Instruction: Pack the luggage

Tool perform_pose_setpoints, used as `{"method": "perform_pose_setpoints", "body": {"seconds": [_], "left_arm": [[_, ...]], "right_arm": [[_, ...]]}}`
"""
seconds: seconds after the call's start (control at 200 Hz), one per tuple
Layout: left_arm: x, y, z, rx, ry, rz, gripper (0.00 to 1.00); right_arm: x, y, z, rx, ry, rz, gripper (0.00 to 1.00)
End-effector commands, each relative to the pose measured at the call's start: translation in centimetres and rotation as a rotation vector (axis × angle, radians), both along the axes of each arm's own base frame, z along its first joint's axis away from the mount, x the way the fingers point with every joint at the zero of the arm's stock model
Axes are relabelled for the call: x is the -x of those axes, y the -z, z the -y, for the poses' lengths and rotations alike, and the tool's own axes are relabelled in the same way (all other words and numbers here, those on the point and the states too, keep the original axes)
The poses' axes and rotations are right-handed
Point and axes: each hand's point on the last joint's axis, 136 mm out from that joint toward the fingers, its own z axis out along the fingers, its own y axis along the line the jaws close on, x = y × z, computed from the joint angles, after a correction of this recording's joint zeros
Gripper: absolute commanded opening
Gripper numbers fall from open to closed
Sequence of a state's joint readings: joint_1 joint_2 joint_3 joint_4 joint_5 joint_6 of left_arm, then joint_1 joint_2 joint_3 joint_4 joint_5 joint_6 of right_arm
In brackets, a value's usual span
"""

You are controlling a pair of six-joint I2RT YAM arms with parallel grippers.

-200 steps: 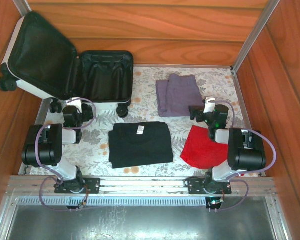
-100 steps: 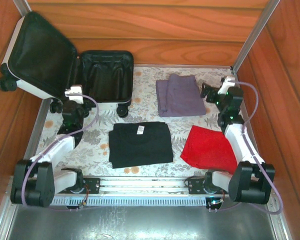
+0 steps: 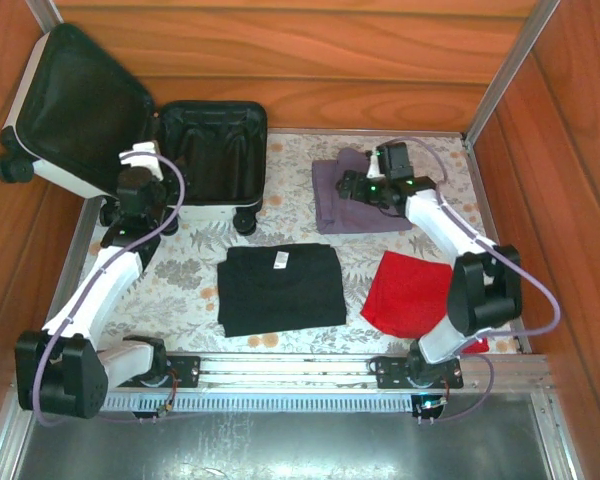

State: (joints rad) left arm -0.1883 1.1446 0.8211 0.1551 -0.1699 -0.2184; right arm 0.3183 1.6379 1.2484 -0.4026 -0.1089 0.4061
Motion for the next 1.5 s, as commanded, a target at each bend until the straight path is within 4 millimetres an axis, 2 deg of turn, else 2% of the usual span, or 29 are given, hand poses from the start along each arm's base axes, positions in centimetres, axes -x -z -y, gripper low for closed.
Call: {"method": "perform_pose_setpoints", "body": {"seconds": [0.0, 0.15, 0.28, 0.29, 0.315, 0.38, 0.515, 0.655, 0.675, 0.74, 0.775, 0.815, 0.98, 1.16, 1.289, 1.409, 1.494], "left_arm": [[1.2, 2.1, 2.5, -0.015, 0.042, -0.158, 0.93], [3.1, 3.6, 6.4, 0.05, 0.11, -0.246, 0.9], [5.8, 5.6, 8.0, 0.173, 0.108, -0.317, 0.9], [6.0, 5.8, 8.0, 0.178, 0.101, -0.325, 0.9], [6.6, 6.4, 7.8, 0.196, 0.084, -0.348, 0.9], [7.9, 7.9, 7.2, 0.247, 0.039, -0.409, 0.9], [10.7, 11.1, 4.4, 0.263, -0.113, -0.519, 0.91], [12.1, 13.1, 1.9, 0.275, -0.212, -0.569, 0.97], [12.3, 13.6, 1.5, 0.293, -0.225, -0.585, 0.97], [12.9, 15.5, 0.6, 0.386, -0.258, -0.658, 0.97], [13.2, 16.4, 0.3, 0.433, -0.267, -0.695, 0.97], [13.6, 17.0, 0.2, 0.466, -0.264, -0.723, 0.97], [14.2, 17.3, 1.5, 0.478, -0.178, -0.76, 0.97], [15.3, 18.9, 2.8, 0.505, -0.124, -0.842, 0.97], [16.0, 19.8, 3.5, 0.513, -0.11, -0.884, 0.97], [16.3, 20.1, 4.1, 0.509, -0.101, -0.903, 0.97], [16.4, 20.4, 4.3, 0.487, -0.096, -0.91, 0.97]], "right_arm": [[0.6, 2.2, 0.6, 0.08, 0.017, -0.099, 0.92], [2.5, 3.3, -0.8, 0.062, -0.088, -0.142, 0.92], [5.8, 4.5, -1.5, 0.063, -0.17, -0.226, 0.92], [6.1, 4.8, -1.6, 0.065, -0.173, -0.236, 0.92], [6.8, 3.8, -1.7, 0.061, -0.181, -0.218, 0.92], [8.4, 3.7, -2.3, 0.07, -0.201, -0.229, 0.93], [11.5, 3.8, -5.5, 0.103, -0.246, -0.271, 0.94], [12.7, 3.9, -9.7, 0.118, -0.248, -0.285, 0.92], [12.8, 5.0, -10.1, 0.145, -0.248, -0.308, 0.92], [13.0, 5.5, -11.0, 0.199, -0.244, -0.323, 0.92], [13.0, 5.7, -10.9, 0.226, -0.222, -0.334, 0.91], [13.0, 6.0, -10.5, 0.246, -0.203, -0.333, 0.84], [14.3, 6.9, -8.1, 0.269, -0.158, -0.317, 0.77], [16.1, 8.5, -7.0, 0.299, -0.167, -0.392, 0.69], [16.1, 10.1, -5.6, 0.34, -0.138, -0.406, 0.55], [16.1, 11.6, -4.8, 0.381, -0.136, -0.432, 0.35], [16.0, 12.8, -4.4, 0.404, -0.133, -0.451, 0.3]]}}
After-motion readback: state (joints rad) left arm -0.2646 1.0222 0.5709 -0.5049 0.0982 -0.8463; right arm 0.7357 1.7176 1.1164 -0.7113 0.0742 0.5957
